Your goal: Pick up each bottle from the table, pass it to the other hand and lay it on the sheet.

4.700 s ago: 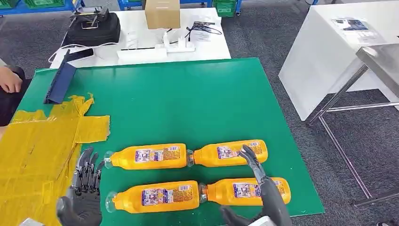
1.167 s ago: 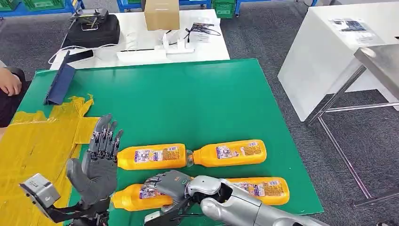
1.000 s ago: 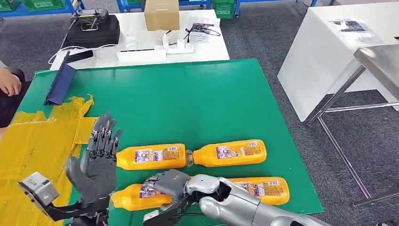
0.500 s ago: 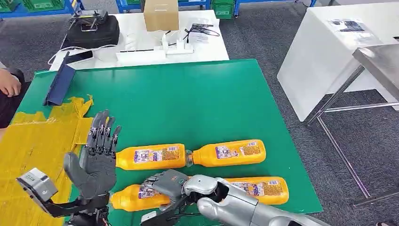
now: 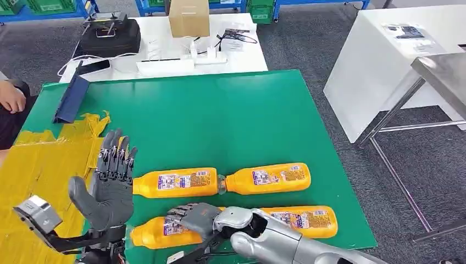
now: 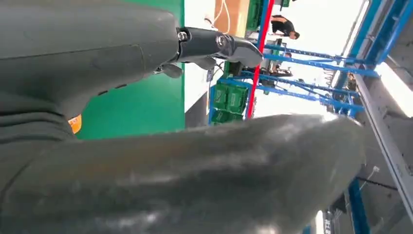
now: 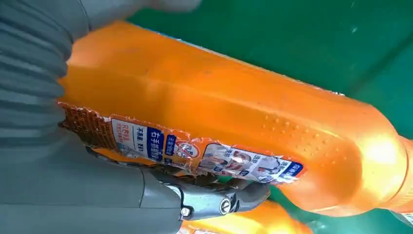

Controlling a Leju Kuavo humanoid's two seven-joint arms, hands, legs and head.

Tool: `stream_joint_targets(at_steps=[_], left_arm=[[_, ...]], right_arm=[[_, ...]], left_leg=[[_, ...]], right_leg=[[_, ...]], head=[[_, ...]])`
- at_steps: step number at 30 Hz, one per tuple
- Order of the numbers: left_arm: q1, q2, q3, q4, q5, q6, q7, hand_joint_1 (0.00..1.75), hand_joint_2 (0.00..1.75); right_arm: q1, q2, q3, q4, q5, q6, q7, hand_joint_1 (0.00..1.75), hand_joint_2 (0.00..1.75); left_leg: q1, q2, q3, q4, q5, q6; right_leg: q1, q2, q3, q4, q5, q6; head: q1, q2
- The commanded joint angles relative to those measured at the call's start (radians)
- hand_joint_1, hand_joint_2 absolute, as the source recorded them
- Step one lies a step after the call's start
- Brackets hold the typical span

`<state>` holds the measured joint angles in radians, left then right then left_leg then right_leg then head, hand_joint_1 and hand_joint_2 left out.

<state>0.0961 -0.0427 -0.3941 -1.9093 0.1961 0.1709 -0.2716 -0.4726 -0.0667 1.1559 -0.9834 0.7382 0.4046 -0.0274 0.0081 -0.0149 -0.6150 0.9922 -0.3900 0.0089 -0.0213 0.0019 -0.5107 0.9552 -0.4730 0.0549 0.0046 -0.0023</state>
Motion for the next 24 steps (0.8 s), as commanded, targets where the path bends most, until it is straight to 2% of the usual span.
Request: stream_joint_targets(at_steps=[1, 4, 6, 7, 8, 10, 12, 13, 16, 19, 22, 24], left_arm=[[-0.056, 0.005, -0.025, 0.072, 0.024, 0.011, 0.005, 0.00, 0.00], [-0.058, 0.007, -0.026, 0.069, 0.030, 0.016, 0.005, 0.00, 0.00], [-0.047, 0.004, -0.016, 0.056, 0.031, 0.024, 0.003, 0.00, 0.00], [-0.030, -0.007, 0.005, 0.043, 0.015, 0.041, -0.005, 0.00, 0.00], [-0.015, -0.010, 0.025, 0.008, 0.015, 0.060, -0.012, 0.00, 0.00], [0.029, -0.035, 0.088, -0.047, 0.011, 0.148, -0.026, 0.00, 0.00], [0.041, -0.037, 0.107, -0.055, 0.018, 0.162, -0.030, 0.00, 0.00], [0.061, -0.062, 0.141, -0.066, 0.021, 0.207, -0.048, 0.00, 0.00], [0.140, -0.121, 0.257, -0.121, 0.018, 0.403, -0.130, 0.00, 0.00], [0.211, -0.158, 0.333, -0.175, 0.051, 0.462, -0.176, 0.00, 0.00], [0.222, -0.163, 0.332, -0.184, 0.049, 0.461, -0.181, 0.00, 0.00], [0.216, -0.167, 0.326, -0.180, 0.045, 0.464, -0.181, 0.00, 0.00]], right_arm=[[0.006, -0.065, 0.102, 0.072, -0.063, 0.081, -0.030, 1.75, 1.75], [0.004, -0.061, 0.102, 0.073, -0.083, 0.078, -0.014, 1.75, 1.75], [0.023, -0.043, 0.048, 0.079, -0.128, 0.036, 0.044, 1.75, 1.75], [0.018, -0.060, 0.054, 0.017, -0.120, 0.058, 0.122, 1.75, 1.75], [0.036, -0.085, 0.020, -0.128, -0.162, 0.098, 0.212, 1.75, 1.75], [0.087, -0.074, -0.088, -0.241, -0.321, 0.054, 0.354, 1.75, 1.75], [0.093, -0.067, -0.107, -0.243, -0.347, 0.042, 0.373, 1.75, 1.75], [0.113, -0.060, -0.138, -0.257, -0.384, -0.011, 0.378, 1.75, 1.75], [0.199, -0.023, -0.242, -0.367, -0.506, -0.276, 0.357, 1.75, 1.75], [0.305, -0.012, -0.308, -0.595, -0.573, -0.494, 0.284, 1.75, 1.75], [0.341, -0.031, -0.317, -0.698, -0.561, -0.518, 0.302, 1.75, 1.75], [0.345, -0.030, -0.324, -0.694, -0.560, -0.526, 0.290, 1.75, 1.75]], left_leg=[[0.001, -0.005, 0.000, -0.001, 0.002, 0.000], [0.001, -0.005, 0.001, -0.002, 0.002, 0.000], [0.001, -0.004, 0.001, -0.002, 0.002, 0.000], [0.000, -0.003, 0.002, -0.001, 0.001, 0.000], [0.001, -0.004, 0.002, -0.001, 0.001, 0.000], [0.001, -0.002, 0.000, 0.001, 0.000, 0.000], [0.001, -0.002, -0.001, 0.001, 0.000, 0.000], [0.001, -0.003, -0.002, 0.001, 0.000, 0.000], [0.001, -0.001, -0.003, 0.001, -0.001, 0.000], [0.001, 0.001, -0.005, 0.003, -0.002, 0.000], [0.001, -0.002, -0.014, 0.002, 0.000, 0.000], [0.000, -0.004, -0.011, 0.002, -0.001, 0.001]], right_leg=[[0.001, -0.006, 0.002, -0.002, 0.000, -0.003], [0.001, -0.006, 0.003, -0.002, 0.000, -0.003], [0.001, -0.005, 0.004, -0.002, 0.000, -0.003], [0.001, -0.004, 0.004, -0.002, 0.000, -0.002], [0.001, -0.005, 0.004, -0.002, 0.000, -0.002], [0.001, -0.002, 0.002, 0.000, -0.001, -0.002], [0.001, -0.002, 0.001, 0.000, 0.000, -0.002], [0.002, -0.003, 0.000, 0.000, -0.001, -0.002], [0.001, 0.000, 0.000, 0.000, -0.001, -0.002], [0.001, 0.002, -0.003, 0.003, -0.002, -0.003], [0.002, 0.000, -0.001, 0.002, 0.000, 0.000], [0.001, -0.003, 0.002, 0.002, -0.002, 0.000]], head=[[0.000, 0.000], [-0.001, 0.000], [-0.001, 0.000], [0.000, 0.000], [0.000, 0.000], [0.000, 0.000], [0.000, 0.000], [0.000, 0.000], [0.000, 0.000], [0.000, 0.000], [0.000, 0.000], [0.000, 0.000]])
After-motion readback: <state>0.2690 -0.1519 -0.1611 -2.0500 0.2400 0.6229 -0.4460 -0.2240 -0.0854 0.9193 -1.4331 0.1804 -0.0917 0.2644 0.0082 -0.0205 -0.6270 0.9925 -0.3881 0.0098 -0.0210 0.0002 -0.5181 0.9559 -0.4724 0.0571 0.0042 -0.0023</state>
